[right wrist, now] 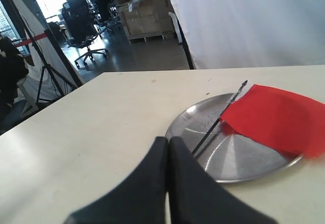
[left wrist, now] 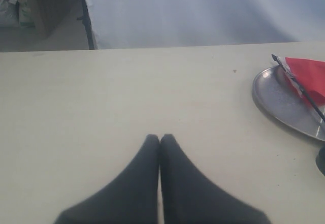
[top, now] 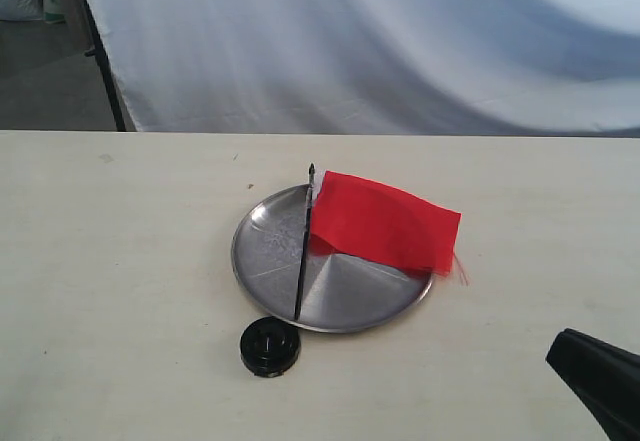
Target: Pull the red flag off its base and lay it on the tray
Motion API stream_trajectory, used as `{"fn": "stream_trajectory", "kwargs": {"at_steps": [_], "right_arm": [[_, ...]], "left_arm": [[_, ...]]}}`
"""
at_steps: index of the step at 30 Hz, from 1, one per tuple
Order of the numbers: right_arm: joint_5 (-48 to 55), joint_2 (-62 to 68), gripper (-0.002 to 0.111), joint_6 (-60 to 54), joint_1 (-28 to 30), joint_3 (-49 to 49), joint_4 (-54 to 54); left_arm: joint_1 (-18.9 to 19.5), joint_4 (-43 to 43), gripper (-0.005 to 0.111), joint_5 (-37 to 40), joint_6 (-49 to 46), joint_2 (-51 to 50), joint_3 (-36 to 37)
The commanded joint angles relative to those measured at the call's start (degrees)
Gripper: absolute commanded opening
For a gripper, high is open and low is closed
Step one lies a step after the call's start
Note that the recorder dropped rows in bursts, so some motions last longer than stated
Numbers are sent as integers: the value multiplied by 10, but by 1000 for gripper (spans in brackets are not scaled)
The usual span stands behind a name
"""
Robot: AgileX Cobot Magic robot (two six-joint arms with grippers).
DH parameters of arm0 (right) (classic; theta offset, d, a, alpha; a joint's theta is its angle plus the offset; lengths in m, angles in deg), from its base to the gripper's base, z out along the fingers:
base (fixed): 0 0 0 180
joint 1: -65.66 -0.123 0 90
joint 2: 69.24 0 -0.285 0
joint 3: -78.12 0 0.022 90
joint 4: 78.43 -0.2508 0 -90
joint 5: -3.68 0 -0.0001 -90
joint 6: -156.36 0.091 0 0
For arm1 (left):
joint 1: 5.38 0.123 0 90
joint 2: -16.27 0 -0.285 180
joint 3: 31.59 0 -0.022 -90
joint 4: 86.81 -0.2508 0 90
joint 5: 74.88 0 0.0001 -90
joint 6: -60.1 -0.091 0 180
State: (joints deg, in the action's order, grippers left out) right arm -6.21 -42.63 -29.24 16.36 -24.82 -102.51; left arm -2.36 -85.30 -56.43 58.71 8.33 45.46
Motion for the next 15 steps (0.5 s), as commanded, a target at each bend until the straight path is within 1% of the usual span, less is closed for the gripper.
{"fn": "stream_trajectory", "kwargs": {"at_steps": [1,3,6,8,11,15], "right_arm": [[-2,-21,0,1,-1,2,2],[-2,-27,0,0,-1,2,2],[8,-43,0,-61,21,2,8],[38,-62,0,-69,53,2,8],[80,-104,0,-69,118,2,8],[123,-161,0,-71,219,2,8]], "left_arm": [[1,3,0,0,-2,2,2],[1,3,0,0,-2,2,2],[1,3,0,0,-2,2,2],[1,3,0,0,-2,2,2],[1,3,0,0,-2,2,2],[1,3,0,0,-2,2,2]]}}
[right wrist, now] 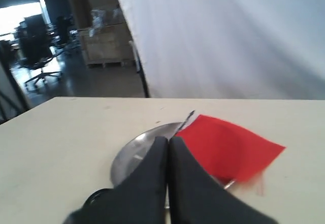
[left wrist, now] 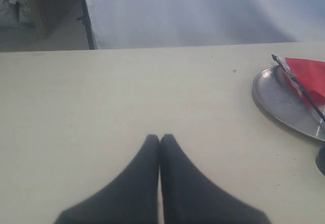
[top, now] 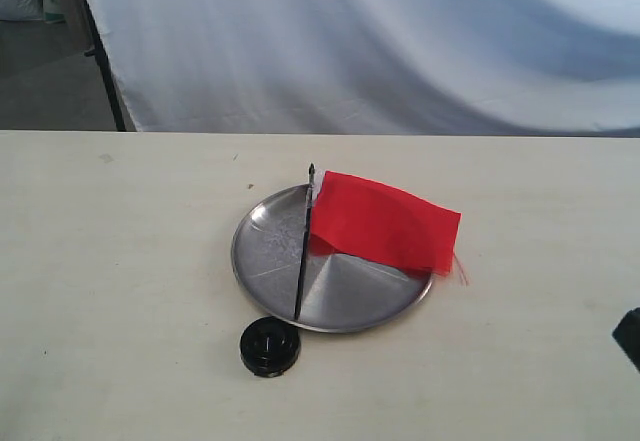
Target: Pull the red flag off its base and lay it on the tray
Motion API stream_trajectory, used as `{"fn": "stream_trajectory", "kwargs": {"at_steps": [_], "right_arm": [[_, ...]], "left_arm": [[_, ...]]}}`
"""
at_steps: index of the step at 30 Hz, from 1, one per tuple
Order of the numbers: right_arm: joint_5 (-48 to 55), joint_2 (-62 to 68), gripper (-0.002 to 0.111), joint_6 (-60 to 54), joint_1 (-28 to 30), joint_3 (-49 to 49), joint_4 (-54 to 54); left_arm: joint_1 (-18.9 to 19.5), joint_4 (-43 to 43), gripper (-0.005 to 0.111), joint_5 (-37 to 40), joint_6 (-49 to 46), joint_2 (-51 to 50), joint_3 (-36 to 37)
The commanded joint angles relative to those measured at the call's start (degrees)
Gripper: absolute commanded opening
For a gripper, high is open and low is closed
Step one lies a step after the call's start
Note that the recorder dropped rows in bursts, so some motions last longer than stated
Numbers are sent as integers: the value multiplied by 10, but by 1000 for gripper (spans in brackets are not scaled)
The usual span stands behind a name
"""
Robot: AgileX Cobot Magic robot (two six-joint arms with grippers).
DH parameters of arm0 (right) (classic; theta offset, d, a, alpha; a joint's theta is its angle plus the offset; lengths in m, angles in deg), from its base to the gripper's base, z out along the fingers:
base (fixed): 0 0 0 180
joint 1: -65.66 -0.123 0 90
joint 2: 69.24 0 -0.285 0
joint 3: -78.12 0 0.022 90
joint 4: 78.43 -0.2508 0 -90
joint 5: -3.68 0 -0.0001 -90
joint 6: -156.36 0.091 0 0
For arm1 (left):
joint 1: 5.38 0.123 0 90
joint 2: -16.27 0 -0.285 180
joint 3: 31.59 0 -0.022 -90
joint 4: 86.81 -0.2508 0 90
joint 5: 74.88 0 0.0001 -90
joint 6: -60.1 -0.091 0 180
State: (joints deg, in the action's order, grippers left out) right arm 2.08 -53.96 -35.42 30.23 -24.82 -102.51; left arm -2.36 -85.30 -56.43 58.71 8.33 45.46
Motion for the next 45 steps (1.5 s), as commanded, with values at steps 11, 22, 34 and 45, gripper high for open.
{"fn": "stream_trajectory", "kwargs": {"at_steps": [11,22,34,45], "right_arm": [[168,-75,0,-15,252,2,13],[196,-75,0,-16,252,2,16],[197,-75,0,209,252,2,300],[203,-75,0,191,252,2,302]], "left_arm": [[1,3,0,0,-2,2,2],[1,3,0,0,-2,2,2],[1,3,0,0,-2,2,2],[1,2,0,0,-2,2,2]]}}
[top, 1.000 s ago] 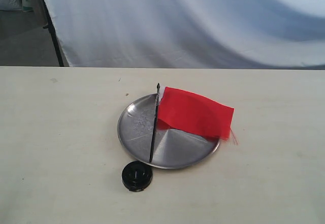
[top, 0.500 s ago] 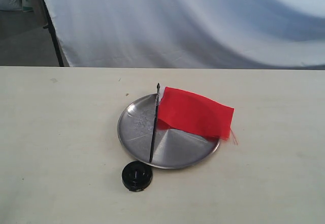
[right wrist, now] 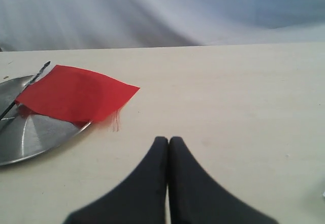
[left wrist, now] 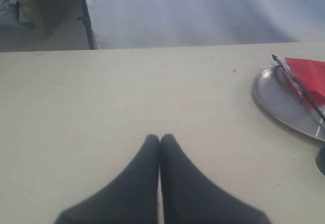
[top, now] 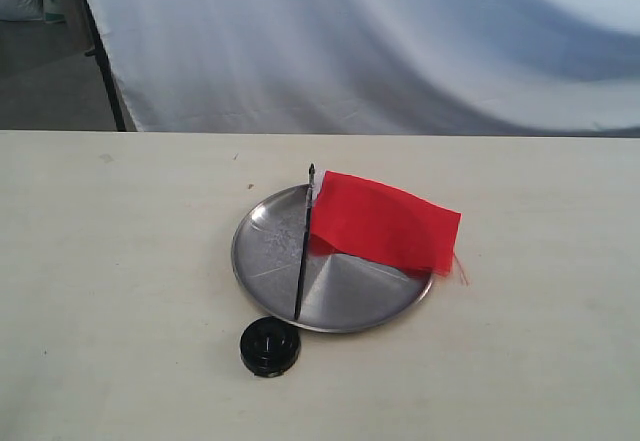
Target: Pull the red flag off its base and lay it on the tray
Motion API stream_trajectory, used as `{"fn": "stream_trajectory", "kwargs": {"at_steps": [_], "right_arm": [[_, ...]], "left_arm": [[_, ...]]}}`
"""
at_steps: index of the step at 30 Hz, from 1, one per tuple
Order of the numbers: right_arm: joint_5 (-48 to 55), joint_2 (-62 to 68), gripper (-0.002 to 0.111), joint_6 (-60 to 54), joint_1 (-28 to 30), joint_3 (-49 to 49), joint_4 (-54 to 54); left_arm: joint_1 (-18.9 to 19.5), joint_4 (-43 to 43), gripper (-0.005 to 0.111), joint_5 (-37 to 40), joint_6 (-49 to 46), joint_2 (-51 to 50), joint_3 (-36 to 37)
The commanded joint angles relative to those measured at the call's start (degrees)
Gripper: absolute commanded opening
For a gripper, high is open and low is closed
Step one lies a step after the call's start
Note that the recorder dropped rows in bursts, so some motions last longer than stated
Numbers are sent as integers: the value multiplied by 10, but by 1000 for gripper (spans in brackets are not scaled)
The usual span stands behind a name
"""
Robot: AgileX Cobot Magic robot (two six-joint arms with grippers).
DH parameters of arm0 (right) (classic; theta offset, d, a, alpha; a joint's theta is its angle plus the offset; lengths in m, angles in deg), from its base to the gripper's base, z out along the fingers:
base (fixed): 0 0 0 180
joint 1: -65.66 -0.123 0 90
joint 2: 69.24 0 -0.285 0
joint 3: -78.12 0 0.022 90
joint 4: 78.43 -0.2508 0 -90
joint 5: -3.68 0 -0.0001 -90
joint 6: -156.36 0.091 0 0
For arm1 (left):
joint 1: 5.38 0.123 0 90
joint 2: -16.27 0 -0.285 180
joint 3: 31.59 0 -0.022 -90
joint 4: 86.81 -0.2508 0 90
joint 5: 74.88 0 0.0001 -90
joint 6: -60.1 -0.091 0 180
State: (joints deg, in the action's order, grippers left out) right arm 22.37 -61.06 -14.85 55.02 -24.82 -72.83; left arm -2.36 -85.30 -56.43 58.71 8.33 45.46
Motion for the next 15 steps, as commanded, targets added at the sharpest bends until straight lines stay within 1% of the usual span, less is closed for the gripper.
{"fn": "stream_trajectory", "kwargs": {"at_steps": [1,5,11,15], "right_arm": [[0,-4,0,-15,4,2,5],[2,-4,0,-20,4,2,-9],[2,-4,0,-108,4,2,-76],[2,-4,0,-114,4,2,-79]], "left_arm": [[1,2,0,0,-2,2,2],[1,2,0,0,-2,2,2],[1,2,0,0,-2,2,2],[1,2,0,0,-2,2,2]]}}
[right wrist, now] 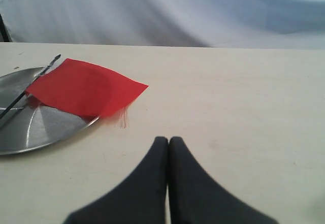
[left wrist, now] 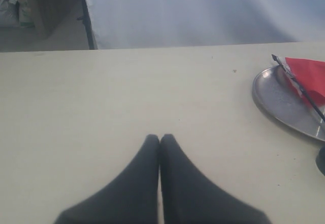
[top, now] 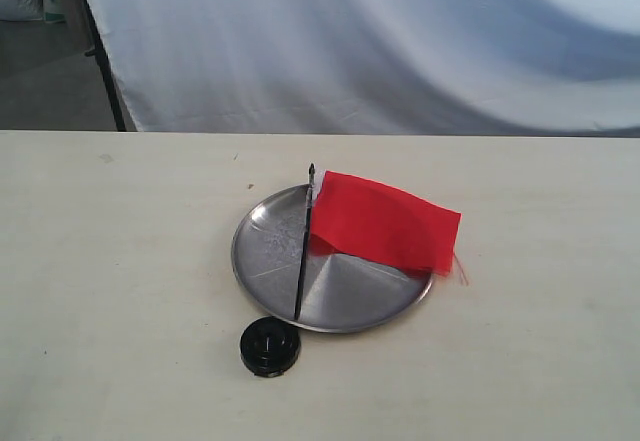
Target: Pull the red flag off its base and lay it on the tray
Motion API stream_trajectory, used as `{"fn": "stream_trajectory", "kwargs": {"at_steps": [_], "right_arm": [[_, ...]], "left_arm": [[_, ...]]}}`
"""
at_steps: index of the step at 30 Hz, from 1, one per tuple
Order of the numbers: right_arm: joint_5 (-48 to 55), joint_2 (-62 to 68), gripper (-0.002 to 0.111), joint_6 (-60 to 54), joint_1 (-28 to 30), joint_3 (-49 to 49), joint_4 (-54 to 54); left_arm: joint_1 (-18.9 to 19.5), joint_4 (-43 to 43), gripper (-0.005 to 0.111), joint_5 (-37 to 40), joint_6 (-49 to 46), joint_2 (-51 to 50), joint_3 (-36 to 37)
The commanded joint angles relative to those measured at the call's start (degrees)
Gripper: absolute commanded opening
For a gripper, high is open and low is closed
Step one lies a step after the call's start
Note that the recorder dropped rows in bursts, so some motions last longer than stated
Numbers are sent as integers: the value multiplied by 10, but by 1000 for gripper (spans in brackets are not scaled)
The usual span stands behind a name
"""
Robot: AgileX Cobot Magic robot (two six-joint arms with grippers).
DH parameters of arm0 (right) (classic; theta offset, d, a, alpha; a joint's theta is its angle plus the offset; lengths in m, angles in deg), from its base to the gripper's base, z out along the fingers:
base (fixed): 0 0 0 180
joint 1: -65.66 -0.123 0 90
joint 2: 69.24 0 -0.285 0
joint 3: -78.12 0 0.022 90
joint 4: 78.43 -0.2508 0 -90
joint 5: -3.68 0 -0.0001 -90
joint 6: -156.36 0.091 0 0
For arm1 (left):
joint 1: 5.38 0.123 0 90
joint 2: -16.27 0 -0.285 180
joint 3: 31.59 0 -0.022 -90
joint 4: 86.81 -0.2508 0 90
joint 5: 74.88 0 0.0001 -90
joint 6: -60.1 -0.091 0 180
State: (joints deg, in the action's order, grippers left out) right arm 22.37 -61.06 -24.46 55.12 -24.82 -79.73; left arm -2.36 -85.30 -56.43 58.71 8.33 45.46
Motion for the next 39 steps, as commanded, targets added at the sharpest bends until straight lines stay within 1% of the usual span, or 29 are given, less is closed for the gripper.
{"fn": "stream_trajectory", "kwargs": {"at_steps": [1,6,11,31,34,39], "right_arm": [[2,-4,0,-17,3,2,-10],[2,-4,0,-10,3,2,-8],[2,-4,0,47,3,2,25],[1,-4,0,47,3,2,27],[1,-4,0,47,-9,2,27],[1,-4,0,47,-11,2,27]], "left_arm": [[1,2,0,0,-2,2,2],[1,2,0,0,-2,2,2],[1,2,0,0,-2,2,2],[1,2,0,0,-2,2,2],[1,2,0,0,-2,2,2],[1,2,0,0,-2,2,2]]}}
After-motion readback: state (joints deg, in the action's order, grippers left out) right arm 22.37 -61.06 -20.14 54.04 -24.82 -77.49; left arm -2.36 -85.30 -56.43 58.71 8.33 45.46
